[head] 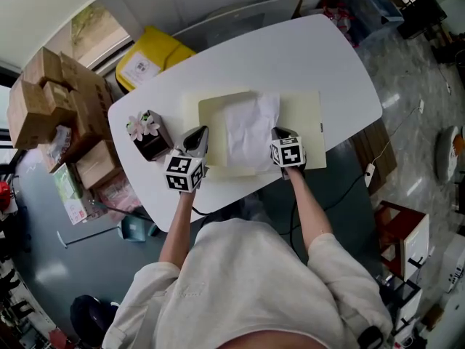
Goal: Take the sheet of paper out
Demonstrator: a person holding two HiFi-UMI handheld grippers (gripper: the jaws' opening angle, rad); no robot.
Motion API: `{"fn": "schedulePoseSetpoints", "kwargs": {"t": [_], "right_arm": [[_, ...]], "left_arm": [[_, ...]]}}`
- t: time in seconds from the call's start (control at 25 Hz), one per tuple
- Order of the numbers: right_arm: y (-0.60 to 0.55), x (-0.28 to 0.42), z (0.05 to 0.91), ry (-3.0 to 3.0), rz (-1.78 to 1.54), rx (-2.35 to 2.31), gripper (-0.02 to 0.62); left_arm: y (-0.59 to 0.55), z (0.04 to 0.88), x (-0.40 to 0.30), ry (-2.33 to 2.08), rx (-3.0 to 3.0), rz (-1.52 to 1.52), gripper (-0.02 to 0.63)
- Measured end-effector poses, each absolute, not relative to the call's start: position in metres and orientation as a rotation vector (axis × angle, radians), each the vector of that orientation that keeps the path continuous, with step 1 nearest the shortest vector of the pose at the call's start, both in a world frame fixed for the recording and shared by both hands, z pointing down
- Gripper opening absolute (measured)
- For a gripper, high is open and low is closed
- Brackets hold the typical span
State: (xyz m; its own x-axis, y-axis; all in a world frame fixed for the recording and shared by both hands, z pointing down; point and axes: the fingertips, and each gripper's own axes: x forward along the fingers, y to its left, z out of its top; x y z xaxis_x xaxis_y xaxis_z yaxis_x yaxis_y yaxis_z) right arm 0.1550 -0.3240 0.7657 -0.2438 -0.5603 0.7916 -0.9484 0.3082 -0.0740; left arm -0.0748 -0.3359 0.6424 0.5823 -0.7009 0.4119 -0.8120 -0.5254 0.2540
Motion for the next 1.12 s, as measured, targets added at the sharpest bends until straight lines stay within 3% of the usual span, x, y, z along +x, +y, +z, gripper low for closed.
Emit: {"fn": "schedulePoseSetpoints", "kwargs": {"t": [0.64, 1.12], "right_arm": [[-0.299, 0.268, 0.722, -1.832, 0.666, 1.575, 0.003], [-0.317, 0.257, 0.634, -2.014, 0.427, 1.692, 0.003]], "left_arm": [[-0.336, 0.624, 0.003, -1.095, 2.506, 0.357, 0.006], [-0.343, 0.587, 0.009, -1.166, 2.550, 0.321, 0.006]]}}
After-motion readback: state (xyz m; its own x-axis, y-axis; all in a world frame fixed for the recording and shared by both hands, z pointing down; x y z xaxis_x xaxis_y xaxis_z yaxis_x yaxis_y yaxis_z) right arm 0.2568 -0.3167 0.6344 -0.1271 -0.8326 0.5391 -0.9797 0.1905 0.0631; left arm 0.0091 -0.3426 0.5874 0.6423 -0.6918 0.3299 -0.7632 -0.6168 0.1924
